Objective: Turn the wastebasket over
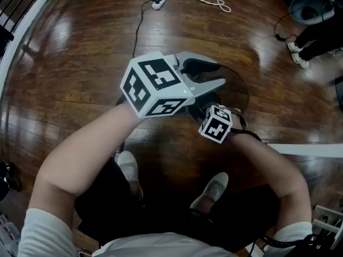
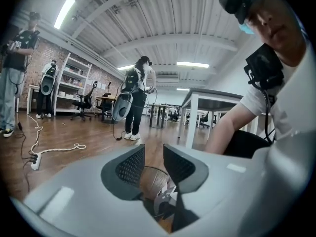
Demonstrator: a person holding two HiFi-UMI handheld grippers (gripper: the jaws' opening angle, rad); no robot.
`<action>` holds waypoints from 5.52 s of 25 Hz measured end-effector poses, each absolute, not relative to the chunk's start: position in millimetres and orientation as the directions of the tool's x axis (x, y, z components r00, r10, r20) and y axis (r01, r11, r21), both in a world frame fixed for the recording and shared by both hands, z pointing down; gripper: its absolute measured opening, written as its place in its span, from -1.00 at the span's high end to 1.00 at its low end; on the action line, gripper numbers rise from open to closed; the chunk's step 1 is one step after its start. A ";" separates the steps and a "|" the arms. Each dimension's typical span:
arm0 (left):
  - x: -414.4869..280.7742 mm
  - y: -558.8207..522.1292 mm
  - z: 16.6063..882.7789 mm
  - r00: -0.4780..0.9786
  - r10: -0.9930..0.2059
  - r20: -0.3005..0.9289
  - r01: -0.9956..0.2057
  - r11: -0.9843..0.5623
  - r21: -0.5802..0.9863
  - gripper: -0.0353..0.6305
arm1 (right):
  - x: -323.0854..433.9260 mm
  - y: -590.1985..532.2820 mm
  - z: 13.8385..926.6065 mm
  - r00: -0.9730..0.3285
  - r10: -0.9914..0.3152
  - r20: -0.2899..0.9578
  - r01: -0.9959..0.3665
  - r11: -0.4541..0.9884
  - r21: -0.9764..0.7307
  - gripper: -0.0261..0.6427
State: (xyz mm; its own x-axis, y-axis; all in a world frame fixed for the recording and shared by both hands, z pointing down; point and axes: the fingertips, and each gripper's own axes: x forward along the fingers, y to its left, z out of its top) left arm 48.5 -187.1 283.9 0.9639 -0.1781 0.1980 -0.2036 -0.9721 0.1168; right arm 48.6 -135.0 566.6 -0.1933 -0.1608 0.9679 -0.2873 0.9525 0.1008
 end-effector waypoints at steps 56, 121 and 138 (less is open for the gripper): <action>25.3 -204.2 568.5 0.853 -0.298 0.429 -0.516 -0.604 0.607 0.25 | 194.8 -146.8 529.0 -0.894 -0.419 0.157 -0.371 0.496 -0.785 0.80; 172.8 -138.5 427.5 0.788 0.265 0.556 -0.048 -0.874 0.484 0.89 | 199.3 -82.0 694.1 -0.855 -0.325 0.405 -0.493 0.263 -0.829 0.55; 210.8 -141.3 454.3 0.692 0.301 0.656 -0.174 -0.812 0.557 0.90 | 206.8 -77.8 714.4 -0.766 -0.264 0.586 -0.635 0.169 -0.754 0.60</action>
